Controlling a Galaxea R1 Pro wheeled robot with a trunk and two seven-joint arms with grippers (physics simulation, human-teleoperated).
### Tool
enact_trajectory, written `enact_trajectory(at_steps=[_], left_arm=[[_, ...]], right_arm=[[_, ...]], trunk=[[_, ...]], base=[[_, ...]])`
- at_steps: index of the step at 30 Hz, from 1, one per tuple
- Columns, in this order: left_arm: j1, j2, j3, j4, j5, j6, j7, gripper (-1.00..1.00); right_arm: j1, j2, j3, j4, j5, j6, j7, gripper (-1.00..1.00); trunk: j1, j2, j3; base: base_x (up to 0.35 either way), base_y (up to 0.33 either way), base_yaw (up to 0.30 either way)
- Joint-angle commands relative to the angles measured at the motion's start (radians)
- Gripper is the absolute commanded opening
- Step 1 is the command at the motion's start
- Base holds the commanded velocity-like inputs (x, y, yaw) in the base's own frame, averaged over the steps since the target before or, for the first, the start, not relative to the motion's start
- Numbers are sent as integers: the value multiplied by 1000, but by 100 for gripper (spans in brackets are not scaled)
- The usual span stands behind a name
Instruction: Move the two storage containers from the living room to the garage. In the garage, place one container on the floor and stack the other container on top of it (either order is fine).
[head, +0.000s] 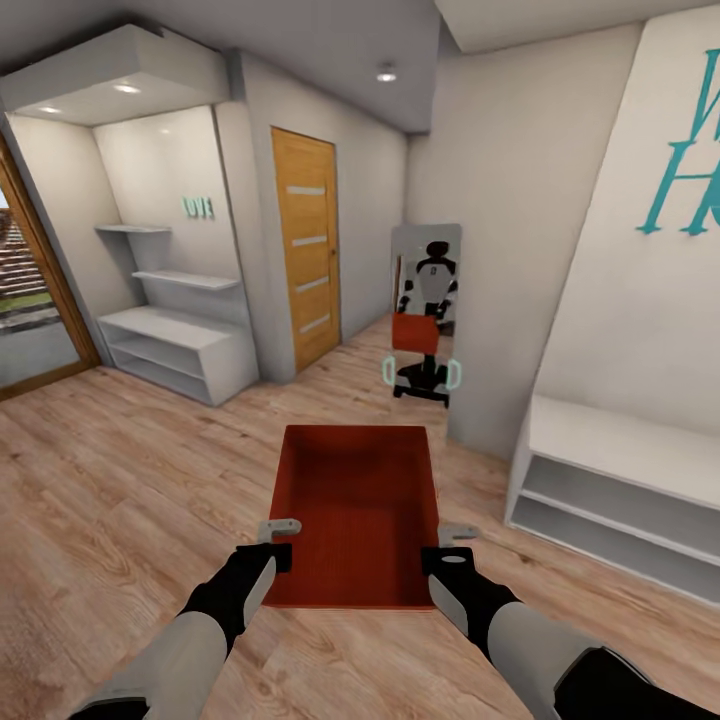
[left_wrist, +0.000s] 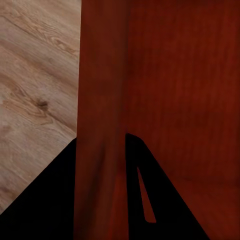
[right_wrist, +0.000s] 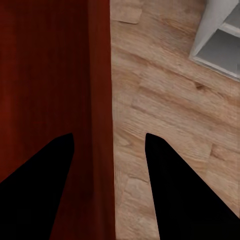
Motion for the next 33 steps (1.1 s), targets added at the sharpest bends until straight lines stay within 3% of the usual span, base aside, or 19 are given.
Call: enact_trajectory(at_steps=[1,33], left_arm=[[0,12,0,5,-6,6,4,-100],[0,12,0,5,-6,6,4,-100]], right_arm=[[-2,-1,-25,-32,11,2,0,-100],[-2,-1,-25,-32,11,2,0,-100]], trunk=[[1,-2,-2],[1,-2,-2]], base=[[323,0,268],[323,0,269]])
